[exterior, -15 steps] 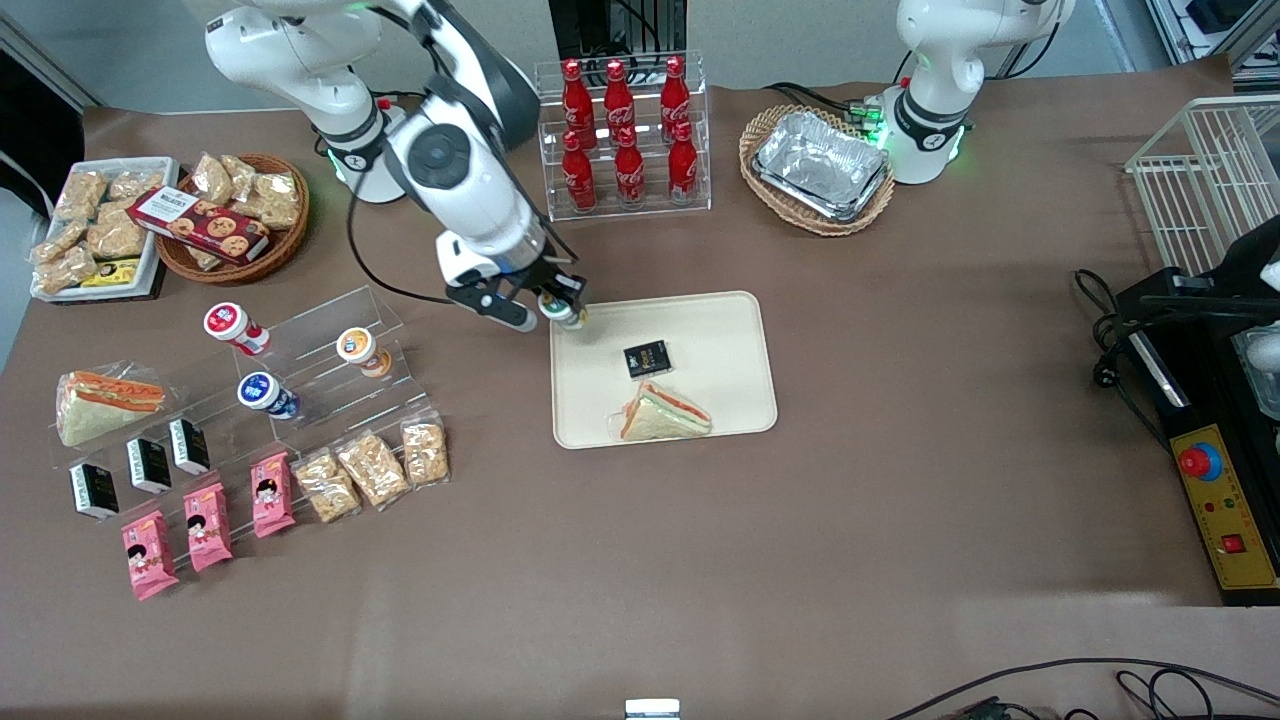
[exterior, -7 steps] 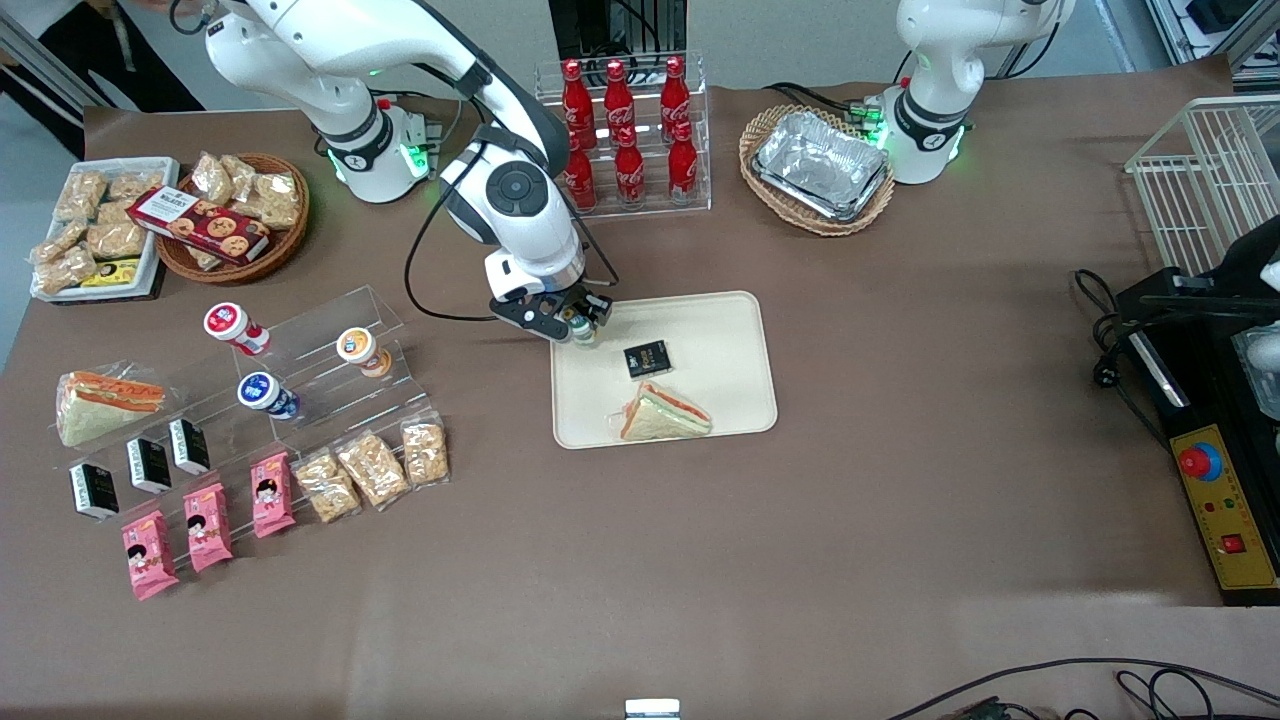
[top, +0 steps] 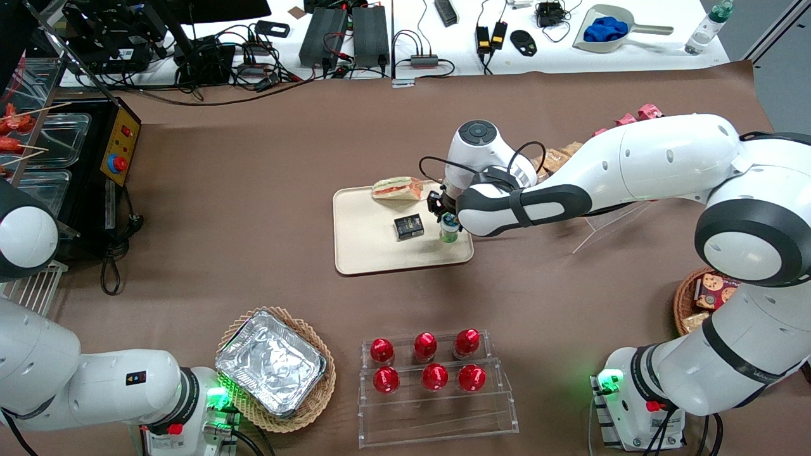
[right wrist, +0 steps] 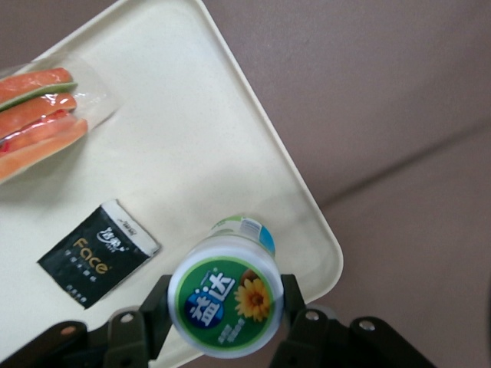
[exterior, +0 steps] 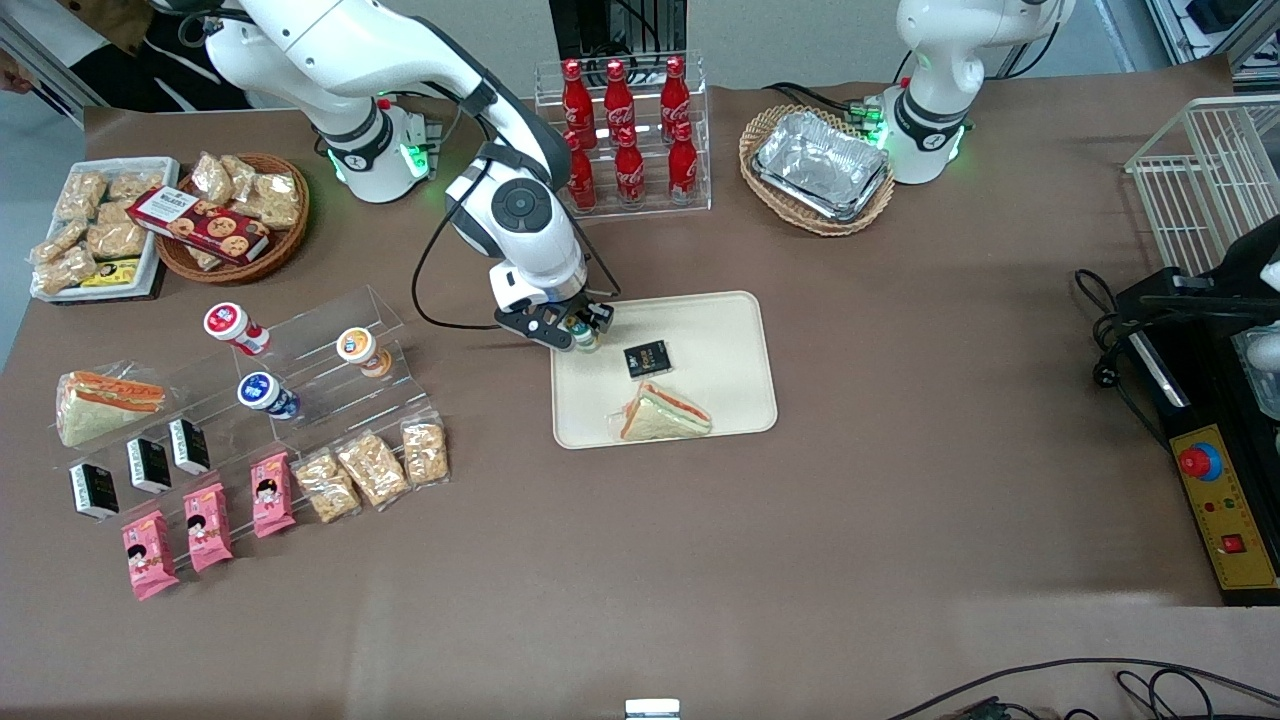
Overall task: Place green gum on tray
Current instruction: 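Lower the green gum bottle onto the tray beside the black packet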
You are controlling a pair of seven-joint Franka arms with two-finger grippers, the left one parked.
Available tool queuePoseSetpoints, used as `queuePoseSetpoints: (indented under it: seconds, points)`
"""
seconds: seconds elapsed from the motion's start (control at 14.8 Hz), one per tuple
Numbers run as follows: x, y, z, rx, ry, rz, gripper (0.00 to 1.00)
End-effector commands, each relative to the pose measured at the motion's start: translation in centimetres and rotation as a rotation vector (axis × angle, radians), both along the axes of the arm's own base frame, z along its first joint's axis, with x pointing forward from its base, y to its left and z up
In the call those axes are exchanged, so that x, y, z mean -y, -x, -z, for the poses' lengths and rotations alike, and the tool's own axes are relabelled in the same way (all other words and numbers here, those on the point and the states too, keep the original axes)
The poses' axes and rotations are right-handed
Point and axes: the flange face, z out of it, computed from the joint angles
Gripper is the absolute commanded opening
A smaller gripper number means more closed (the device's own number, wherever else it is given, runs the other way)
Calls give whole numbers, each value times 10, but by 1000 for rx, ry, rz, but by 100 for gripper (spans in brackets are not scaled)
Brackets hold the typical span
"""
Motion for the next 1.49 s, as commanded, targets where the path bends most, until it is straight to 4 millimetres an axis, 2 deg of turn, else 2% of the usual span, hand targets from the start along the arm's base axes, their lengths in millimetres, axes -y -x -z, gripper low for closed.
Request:
queuePoseSetpoints:
  seconds: [0.0,0.54,0.68,0.75,0.81,1.42]
  points:
    - [-3,-2,9,23,10,4,45]
    - [-5,-1,26,45,25,11,46]
    - [-5,-2,27,44,24,12,51]
    - [-5,-1,28,41,26,15,71]
    - [-5,-2,28,42,25,22,100]
    - [-3,-3,26,52,33,18,100]
